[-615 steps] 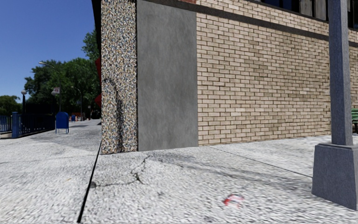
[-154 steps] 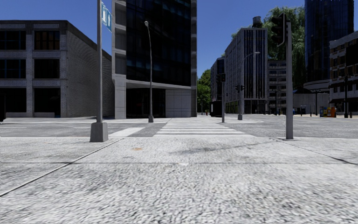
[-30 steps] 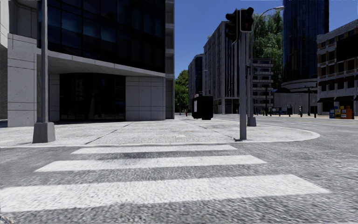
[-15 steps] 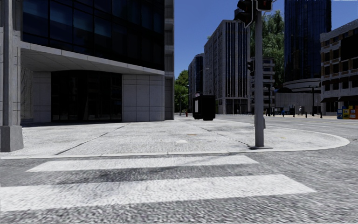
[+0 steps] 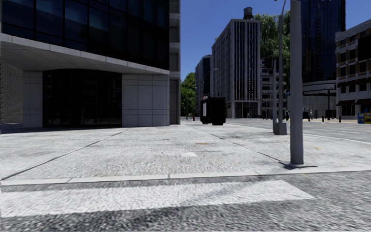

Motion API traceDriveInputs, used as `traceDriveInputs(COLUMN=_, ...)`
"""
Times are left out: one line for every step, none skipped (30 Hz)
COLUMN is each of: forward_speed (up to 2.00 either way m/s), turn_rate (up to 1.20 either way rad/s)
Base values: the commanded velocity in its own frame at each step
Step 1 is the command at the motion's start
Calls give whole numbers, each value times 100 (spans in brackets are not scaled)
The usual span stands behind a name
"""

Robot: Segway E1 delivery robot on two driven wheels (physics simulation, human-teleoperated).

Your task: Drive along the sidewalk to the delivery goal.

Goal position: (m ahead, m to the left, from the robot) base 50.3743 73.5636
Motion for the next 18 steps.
traceDriveInputs(forward_speed=200, turn_rate=0)
traceDriveInputs(forward_speed=200, turn_rate=0)
traceDriveInputs(forward_speed=200, turn_rate=0)
traceDriveInputs(forward_speed=200, turn_rate=0)
traceDriveInputs(forward_speed=200, turn_rate=0)
traceDriveInputs(forward_speed=200, turn_rate=0)
traceDriveInputs(forward_speed=200, turn_rate=0)
traceDriveInputs(forward_speed=200, turn_rate=0)
traceDriveInputs(forward_speed=200, turn_rate=0)
traceDriveInputs(forward_speed=200, turn_rate=0)
traceDriveInputs(forward_speed=200, turn_rate=0)
traceDriveInputs(forward_speed=200, turn_rate=0)
traceDriveInputs(forward_speed=200, turn_rate=0)
traceDriveInputs(forward_speed=200, turn_rate=0)
traceDriveInputs(forward_speed=200, turn_rate=0)
traceDriveInputs(forward_speed=200, turn_rate=0)
traceDriveInputs(forward_speed=200, turn_rate=0)
traceDriveInputs(forward_speed=200, turn_rate=0)
